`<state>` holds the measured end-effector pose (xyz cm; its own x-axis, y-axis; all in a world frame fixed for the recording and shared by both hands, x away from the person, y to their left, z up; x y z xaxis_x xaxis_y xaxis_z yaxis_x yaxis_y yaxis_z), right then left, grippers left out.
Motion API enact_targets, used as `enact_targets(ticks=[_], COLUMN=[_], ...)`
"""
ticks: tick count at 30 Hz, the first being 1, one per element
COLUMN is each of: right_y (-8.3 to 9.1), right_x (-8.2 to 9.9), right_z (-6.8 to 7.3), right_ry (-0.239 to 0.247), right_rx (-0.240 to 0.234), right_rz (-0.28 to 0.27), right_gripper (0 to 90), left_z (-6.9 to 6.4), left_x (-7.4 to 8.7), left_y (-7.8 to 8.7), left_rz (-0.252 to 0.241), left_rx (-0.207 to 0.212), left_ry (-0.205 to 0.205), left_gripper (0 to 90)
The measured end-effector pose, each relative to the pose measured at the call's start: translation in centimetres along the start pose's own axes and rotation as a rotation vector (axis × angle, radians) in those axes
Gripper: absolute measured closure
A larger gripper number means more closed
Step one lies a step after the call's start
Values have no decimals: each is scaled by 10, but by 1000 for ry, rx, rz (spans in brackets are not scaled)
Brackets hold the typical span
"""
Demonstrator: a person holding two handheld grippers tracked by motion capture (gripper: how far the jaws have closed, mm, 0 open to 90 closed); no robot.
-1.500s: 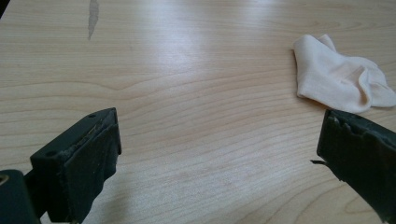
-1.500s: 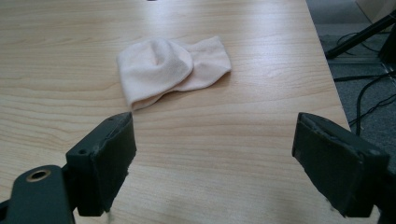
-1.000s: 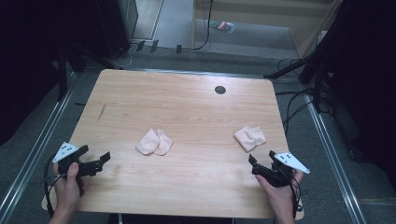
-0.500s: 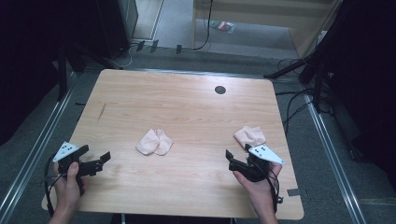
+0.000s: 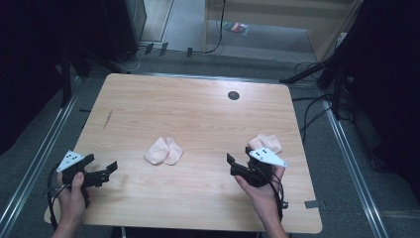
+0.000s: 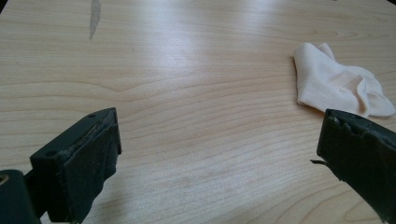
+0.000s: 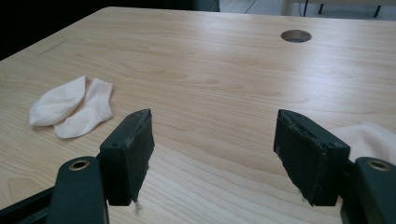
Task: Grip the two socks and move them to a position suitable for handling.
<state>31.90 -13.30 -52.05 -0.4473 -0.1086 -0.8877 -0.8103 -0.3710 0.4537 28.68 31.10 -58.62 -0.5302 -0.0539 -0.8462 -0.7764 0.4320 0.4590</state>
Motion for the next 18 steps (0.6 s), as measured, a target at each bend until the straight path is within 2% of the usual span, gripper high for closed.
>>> enact_targets(ticks=[2, 5, 7, 9, 11, 12, 14, 15, 17, 18], right_y=[-4, -8, -14, -16, -21, -21, -26, -32, -35, -37], right_x=[0, 1, 1, 0, -2, -2, -4, -5, -6, -6], right_z=[10, 16, 28, 30, 41, 41, 48, 55, 59, 63], right_ry=[1, 14, 42, 46, 49, 49, 50, 49, 52, 60], right_rx=[-12, -18, -29, -31, -51, -51, -68, -79, -81, -84], right_rz=[12, 19, 30, 33, 36, 36, 35, 41, 45, 46], right_gripper=[324, 347, 377, 384, 409, 409, 428, 434, 437, 440], left_z=[-1, 0, 0, -1, -10, -10, -18, -27, -31, -35], left_x=[0, 0, -1, -2, -5, -5, -9, -13, -15, -15], left_y=[0, 0, 1, 1, 0, 0, -4, -7, -9, -11], left_rz=[-1, -4, -7, -2, -1, -1, -3, -3, -2, 1], left_rx=[-3, -7, -19, -25, -33, -33, -28, -21, -22, -8], left_ry=[-5, 1, 2, -5, -16, -16, -36, -50, -51, -53], left_gripper=[1, 1, 2, 7, 60, 76, 76, 95, 143, 143])
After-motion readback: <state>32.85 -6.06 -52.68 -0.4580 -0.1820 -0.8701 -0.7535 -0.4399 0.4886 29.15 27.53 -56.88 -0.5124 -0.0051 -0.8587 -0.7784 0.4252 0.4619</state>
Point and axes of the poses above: each handheld gripper's, and its own axes: y roughly backward along the jaws, x roughly out of its underside, z roughly to its left, the point moved 7 cm from there along -y, roughly forward along the jaws, and after that the axes turned 6 degrees about x, right-handed, at the moved point
